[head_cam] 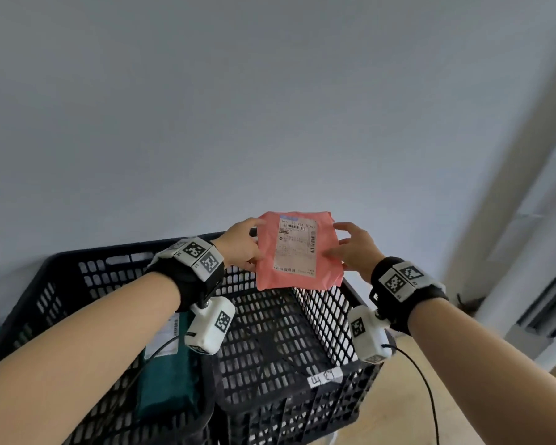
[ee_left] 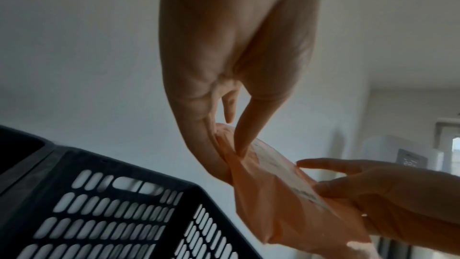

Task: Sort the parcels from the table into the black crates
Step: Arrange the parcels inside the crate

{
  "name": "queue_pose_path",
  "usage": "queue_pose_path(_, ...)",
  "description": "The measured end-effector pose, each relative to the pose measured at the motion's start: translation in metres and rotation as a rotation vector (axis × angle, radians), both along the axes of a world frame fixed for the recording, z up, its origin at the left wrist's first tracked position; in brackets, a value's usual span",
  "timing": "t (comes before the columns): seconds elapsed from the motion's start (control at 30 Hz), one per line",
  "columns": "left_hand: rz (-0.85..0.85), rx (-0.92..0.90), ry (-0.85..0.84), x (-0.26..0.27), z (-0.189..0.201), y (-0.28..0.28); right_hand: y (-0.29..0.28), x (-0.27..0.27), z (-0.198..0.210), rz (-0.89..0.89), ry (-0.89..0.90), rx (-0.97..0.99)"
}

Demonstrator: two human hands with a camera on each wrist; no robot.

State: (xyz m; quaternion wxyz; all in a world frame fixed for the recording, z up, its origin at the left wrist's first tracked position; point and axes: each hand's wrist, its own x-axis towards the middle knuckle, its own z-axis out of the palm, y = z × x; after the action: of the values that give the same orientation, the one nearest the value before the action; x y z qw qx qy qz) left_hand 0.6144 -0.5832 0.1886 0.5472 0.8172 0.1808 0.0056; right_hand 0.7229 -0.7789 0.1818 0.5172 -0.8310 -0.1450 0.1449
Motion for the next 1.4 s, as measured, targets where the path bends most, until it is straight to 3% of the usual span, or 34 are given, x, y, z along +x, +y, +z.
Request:
queue_pose_path(0.47, 0.197, 0.247, 0.264, 0.082, -0.058, -0.009, 0.048, 0.095, -0.072, 0.281, 0.034, -0.189)
queue_pose_path(0.6, 0.187, 0.302, 0.319, 0.097, -0.074, 0.012, 0.067, 0.104, -0.094, 0.276, 0.06, -0.181)
queue_pose_path(0.83, 0.168, 0.207, 0.411, 0.116, -0.11, 0.041, 0.092, 0.116, -0.132, 0.263, 0.124, -0.297)
queue_pose_path(1.07, 0.057, 0.3, 0.526, 0.143, -0.153, 0.056, 0.116, 0.133, -0.177, 0.262, 0.198, -0.435)
queue_pose_path(1.4, 0.043, 0.228, 0.636, 0.188, -0.24, 0.069, 0.144, 0.165, -0.246, 0.223, 0.247, -0.546)
